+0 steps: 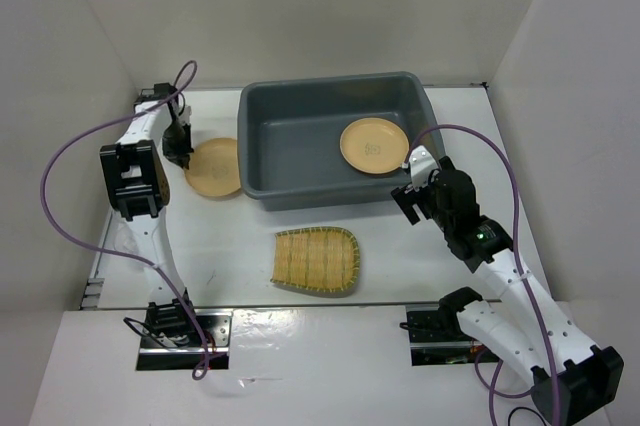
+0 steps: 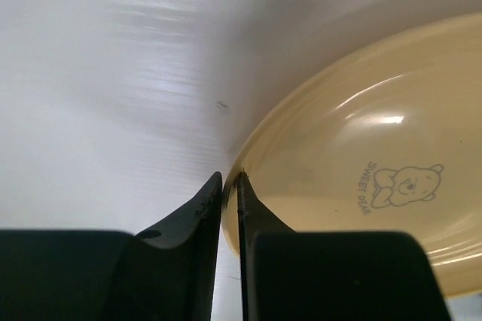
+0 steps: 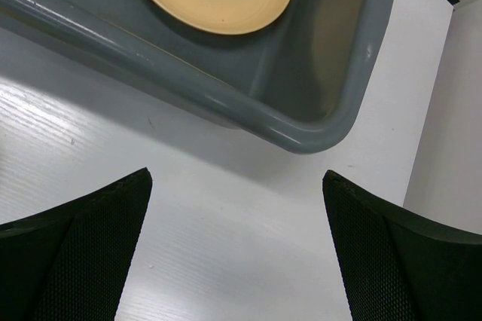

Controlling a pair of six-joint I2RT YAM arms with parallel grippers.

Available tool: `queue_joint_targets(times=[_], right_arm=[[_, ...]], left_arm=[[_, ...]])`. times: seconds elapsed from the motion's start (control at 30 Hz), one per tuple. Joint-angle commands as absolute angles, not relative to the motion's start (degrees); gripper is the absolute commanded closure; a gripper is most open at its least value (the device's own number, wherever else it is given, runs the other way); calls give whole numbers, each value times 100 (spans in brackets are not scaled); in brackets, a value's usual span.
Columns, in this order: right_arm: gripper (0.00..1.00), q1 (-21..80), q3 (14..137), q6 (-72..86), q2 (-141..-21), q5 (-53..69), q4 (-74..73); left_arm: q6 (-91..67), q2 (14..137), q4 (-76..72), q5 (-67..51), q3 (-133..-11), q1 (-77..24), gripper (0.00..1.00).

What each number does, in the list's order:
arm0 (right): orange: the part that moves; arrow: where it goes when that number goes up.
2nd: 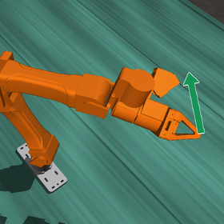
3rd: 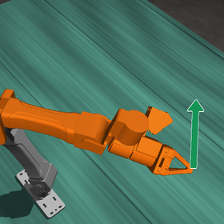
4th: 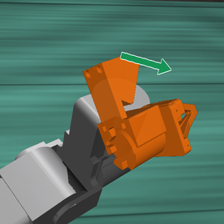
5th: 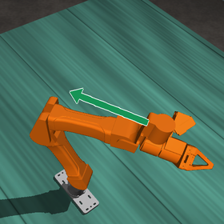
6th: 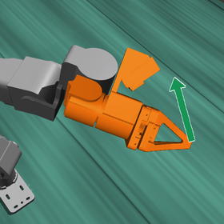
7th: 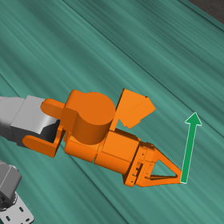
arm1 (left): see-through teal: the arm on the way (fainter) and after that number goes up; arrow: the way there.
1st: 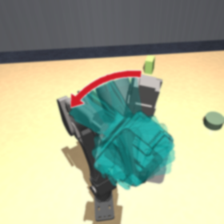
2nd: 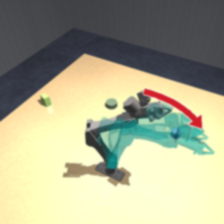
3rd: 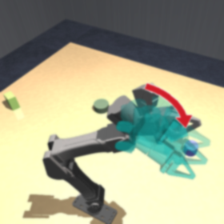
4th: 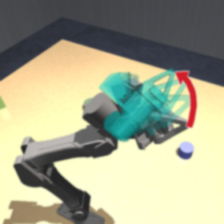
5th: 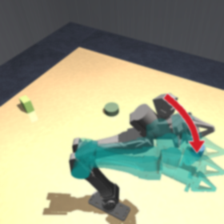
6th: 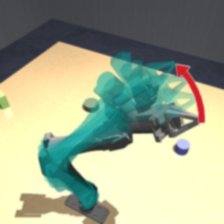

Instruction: Place the mixed dishes into the plastic bin

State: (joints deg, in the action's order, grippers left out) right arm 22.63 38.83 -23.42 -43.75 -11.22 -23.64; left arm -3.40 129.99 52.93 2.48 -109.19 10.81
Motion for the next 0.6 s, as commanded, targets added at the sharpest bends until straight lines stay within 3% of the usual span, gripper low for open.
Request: queue_joint_targets(times=[0.0,0.1,0.2,0.33,0.57], right_arm=[[2,2303,3850,-2259,-4377,-1204,-2241],[2,2303,3850,-2259,-4325,-1204,-2241],[2,2303,3797,-2259,-4324,-1204,-2188],[2,2303,3797,-2259,-4272,-1204,-2188],[2,2303,3797,-2259,-4052,-1318,-2136]], left_arm=[[-1071,12947,5238,1316,-11371,1160,100],[-1563,12649,5388,2029,-11811,1160,100],[-2301,12175,5388,1873,-11953,1493,100],[-3048,11795,5159,1144,-12058,1670,100],[-3717,11794,5492,-34,-13384,1407,100]])
